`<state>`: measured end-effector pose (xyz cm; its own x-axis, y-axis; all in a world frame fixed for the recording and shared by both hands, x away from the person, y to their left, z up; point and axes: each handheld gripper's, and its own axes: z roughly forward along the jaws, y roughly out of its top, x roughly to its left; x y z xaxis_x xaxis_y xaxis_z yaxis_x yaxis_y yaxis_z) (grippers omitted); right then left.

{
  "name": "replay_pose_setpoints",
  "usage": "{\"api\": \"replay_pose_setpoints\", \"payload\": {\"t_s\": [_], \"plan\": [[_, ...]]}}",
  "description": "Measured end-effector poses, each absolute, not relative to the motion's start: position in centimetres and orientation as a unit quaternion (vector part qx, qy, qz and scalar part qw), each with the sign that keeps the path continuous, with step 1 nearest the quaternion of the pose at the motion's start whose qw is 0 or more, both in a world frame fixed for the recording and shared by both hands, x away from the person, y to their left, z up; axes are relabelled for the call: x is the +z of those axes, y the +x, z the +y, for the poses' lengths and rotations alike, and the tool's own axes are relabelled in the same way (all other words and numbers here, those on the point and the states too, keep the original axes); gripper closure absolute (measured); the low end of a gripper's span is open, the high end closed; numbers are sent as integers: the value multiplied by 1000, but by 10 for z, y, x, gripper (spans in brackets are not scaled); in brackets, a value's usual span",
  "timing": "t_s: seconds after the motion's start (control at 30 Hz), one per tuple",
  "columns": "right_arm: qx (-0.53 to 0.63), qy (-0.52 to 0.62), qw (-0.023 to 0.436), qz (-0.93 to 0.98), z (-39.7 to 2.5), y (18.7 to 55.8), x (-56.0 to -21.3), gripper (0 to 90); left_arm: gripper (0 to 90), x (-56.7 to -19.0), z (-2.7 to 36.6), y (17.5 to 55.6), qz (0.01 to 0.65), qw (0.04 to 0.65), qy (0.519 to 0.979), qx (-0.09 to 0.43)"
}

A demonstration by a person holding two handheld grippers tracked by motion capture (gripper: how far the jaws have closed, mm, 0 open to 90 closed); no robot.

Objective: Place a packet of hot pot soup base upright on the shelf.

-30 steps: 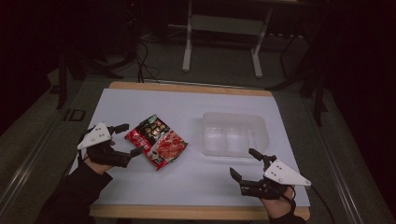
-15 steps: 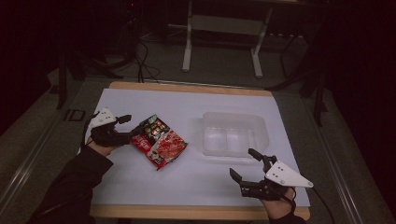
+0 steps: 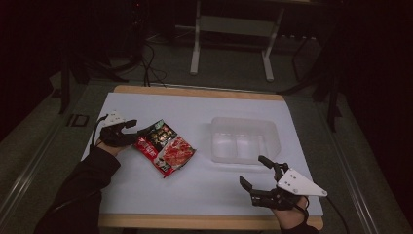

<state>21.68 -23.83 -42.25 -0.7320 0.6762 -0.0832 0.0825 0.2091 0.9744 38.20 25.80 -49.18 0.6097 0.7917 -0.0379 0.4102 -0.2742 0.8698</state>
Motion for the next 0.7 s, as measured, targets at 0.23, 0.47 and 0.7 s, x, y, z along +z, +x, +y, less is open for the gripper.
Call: {"api": "replay_pose_setpoints", "payload": {"t_s": [0.23,0.47,0.7], "plan": [[569,255,257,738,-236,217,-424,157,488,-507,261,394,403,426,789,184],[571,256,251,738,-237,218,-424,165,505,-520,258,401,410,397,802,175],[570,259,250,739,-238,219,-424,166,519,-525,259,408,422,393,804,145]]}}
